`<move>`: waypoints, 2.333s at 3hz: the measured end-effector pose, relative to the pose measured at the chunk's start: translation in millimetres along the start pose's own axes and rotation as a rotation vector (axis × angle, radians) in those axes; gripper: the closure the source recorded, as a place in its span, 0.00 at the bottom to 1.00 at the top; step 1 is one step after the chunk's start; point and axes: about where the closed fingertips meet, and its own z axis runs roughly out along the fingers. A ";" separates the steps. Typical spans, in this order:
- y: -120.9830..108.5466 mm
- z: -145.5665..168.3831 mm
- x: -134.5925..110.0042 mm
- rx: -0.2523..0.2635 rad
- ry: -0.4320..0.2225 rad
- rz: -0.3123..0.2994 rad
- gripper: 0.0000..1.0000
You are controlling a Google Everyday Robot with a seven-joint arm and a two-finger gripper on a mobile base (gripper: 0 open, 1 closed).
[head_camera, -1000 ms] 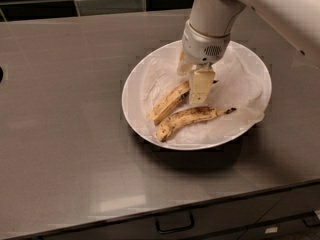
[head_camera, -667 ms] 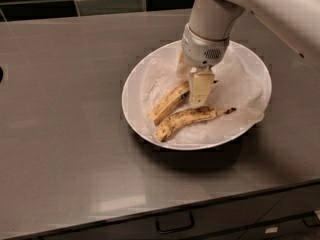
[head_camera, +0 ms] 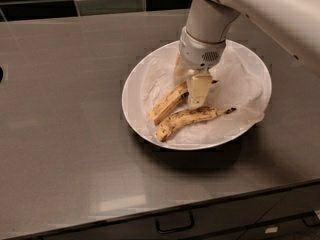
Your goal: Pick banana from white bowl
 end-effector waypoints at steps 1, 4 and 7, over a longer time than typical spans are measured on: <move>0.0 0.1 0.0 0.000 0.000 0.000 0.35; -1.8 12.1 3.2 -0.004 0.019 0.003 0.51; -3.1 13.6 3.7 0.011 0.029 0.004 0.82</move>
Offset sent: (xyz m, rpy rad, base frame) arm -0.0044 -0.0048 -0.0128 -0.0321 0.0356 0.0041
